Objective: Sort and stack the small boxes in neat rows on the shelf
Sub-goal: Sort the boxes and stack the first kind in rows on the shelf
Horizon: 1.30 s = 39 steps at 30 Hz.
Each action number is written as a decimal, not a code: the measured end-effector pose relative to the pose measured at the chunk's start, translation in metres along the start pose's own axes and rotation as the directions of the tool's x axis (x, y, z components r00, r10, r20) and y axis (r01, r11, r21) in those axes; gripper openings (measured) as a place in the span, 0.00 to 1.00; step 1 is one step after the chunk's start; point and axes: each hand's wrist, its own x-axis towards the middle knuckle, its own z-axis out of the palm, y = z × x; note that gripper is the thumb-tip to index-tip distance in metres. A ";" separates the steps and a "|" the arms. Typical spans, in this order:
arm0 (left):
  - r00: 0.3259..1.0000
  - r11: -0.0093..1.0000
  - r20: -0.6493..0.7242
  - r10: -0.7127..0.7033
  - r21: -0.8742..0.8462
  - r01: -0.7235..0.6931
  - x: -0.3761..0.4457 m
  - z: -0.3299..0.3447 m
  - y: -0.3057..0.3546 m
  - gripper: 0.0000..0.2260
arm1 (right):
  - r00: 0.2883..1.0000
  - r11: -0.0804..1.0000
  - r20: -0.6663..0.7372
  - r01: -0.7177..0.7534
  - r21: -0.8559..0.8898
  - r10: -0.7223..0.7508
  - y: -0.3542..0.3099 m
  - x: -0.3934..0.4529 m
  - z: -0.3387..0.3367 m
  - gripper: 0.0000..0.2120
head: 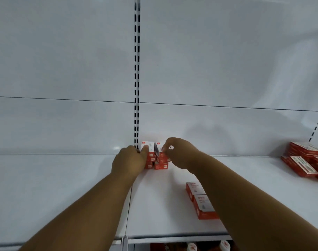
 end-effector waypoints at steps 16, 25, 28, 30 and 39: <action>0.999 0.747 -0.036 0.035 -0.663 -0.050 -0.030 -0.022 0.014 0.06 | 0.992 0.599 -0.028 -0.054 0.799 0.126 0.021 -0.019 -0.021 0.17; 0.955 0.862 0.179 0.238 -0.492 -0.123 -0.065 -0.001 0.079 0.05 | 0.998 0.666 0.022 -0.052 0.745 0.054 0.106 -0.054 -0.071 0.25; 0.950 0.910 0.210 0.231 -0.391 -0.135 -0.068 0.010 0.095 0.03 | 0.991 0.735 0.135 -0.109 0.669 0.023 0.120 -0.057 -0.080 0.23; 0.953 0.933 0.225 0.204 -0.341 -0.119 -0.068 0.018 0.100 0.03 | 0.989 0.754 0.134 -0.134 0.643 0.062 0.129 -0.054 -0.084 0.17; 0.950 0.979 0.302 0.075 -0.204 -0.012 -0.079 0.041 0.097 0.07 | 0.961 0.950 -0.111 -0.227 0.215 0.255 0.150 -0.040 -0.058 0.15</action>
